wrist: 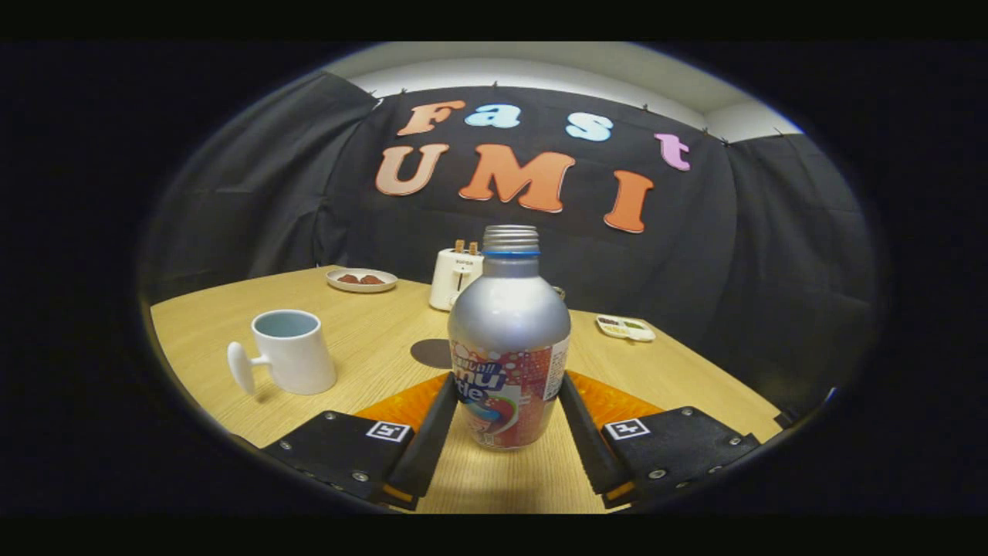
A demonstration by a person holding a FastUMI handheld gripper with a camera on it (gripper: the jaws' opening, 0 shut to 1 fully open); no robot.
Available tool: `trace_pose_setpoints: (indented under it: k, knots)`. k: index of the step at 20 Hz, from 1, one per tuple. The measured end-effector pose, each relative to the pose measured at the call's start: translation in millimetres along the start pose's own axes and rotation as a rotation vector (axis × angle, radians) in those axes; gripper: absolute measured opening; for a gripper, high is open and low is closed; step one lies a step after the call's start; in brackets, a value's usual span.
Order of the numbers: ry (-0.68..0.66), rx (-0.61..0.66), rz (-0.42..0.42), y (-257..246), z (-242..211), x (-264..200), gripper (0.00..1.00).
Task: Take the bottle from table, then pour the juice into the cup, finally place the bottle on the coaster
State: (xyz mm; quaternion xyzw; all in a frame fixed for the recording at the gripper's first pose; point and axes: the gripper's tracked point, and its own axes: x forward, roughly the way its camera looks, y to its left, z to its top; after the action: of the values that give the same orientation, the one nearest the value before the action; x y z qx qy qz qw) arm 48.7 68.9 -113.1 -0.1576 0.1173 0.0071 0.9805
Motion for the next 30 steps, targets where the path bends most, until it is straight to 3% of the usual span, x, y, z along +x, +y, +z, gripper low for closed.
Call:
trace_pose_setpoints:
  k: [11, 20, 30]
  knots:
    - [-0.015, -0.279, 0.063, 61.3, 25.4, 5.8, 0.76]
    - [-0.035, -0.631, 0.065, 81.7, 30.9, 14.6, 0.77]
    - [-0.097, -0.968, -0.019, 73.1, 46.9, 21.8, 0.76]
